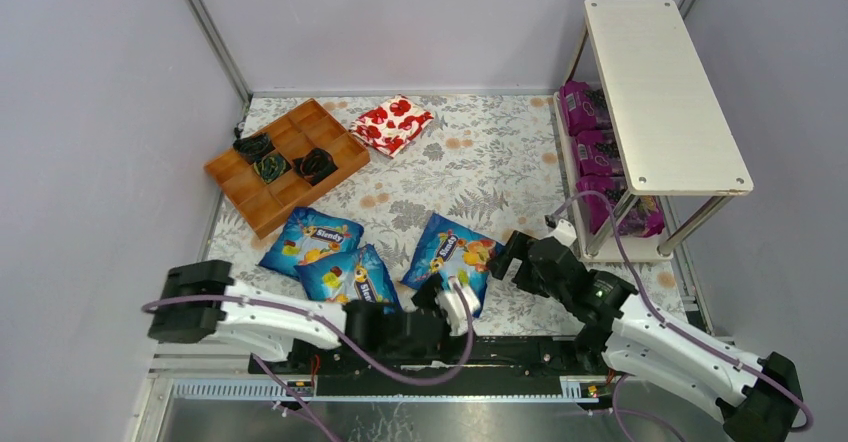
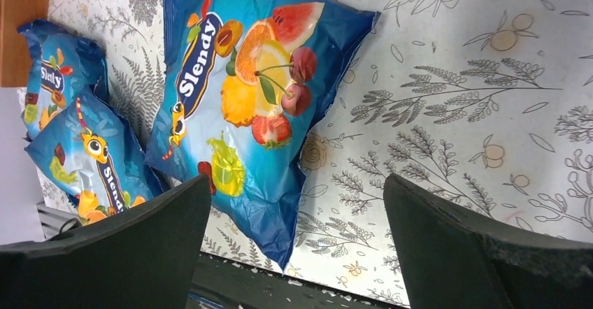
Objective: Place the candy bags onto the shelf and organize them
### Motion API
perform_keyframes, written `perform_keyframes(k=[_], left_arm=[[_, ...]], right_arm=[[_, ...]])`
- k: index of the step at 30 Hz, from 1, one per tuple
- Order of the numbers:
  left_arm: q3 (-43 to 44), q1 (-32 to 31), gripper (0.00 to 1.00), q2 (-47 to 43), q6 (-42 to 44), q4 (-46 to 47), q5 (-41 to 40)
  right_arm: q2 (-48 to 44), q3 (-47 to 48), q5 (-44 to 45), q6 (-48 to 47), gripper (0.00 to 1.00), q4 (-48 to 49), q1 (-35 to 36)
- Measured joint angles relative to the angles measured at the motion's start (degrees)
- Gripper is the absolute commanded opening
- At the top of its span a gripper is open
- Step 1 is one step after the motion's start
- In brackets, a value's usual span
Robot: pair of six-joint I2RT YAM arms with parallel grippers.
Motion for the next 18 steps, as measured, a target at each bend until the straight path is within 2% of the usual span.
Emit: perform_keyframes(k=[2, 5, 11, 16, 18], left_arm=[[-1.0, -6.7, 0.99, 5.5, 6.6, 4.3, -5.7], [-4.5, -11.0, 0.98, 8.8, 15.0, 12.8, -9.6], [-6.2, -11.3, 0.91, 19.0, 26.9, 26.6, -13.7], [-6.1, -11.3, 0.77, 21.8, 30.1, 30.9, -14.1], [-5.6, -11.3, 0.68, 22.5, 31.0, 32.4, -14.2]], right_arm=[[-1.3, 0.1, 0.9, 0.0, 1.0, -1.2, 0.0], [-2.9, 0.1, 1.9, 0.0, 1.0, -2.3, 0.0], [-4.5, 0.1, 2.0, 0.1, 1.0, -3.6, 0.0], [-1.0, 0.1, 0.1, 0.2, 1.0, -0.9, 0.0], [2.3, 0.1, -1.4, 0.2, 1.0, 1.4, 0.0]])
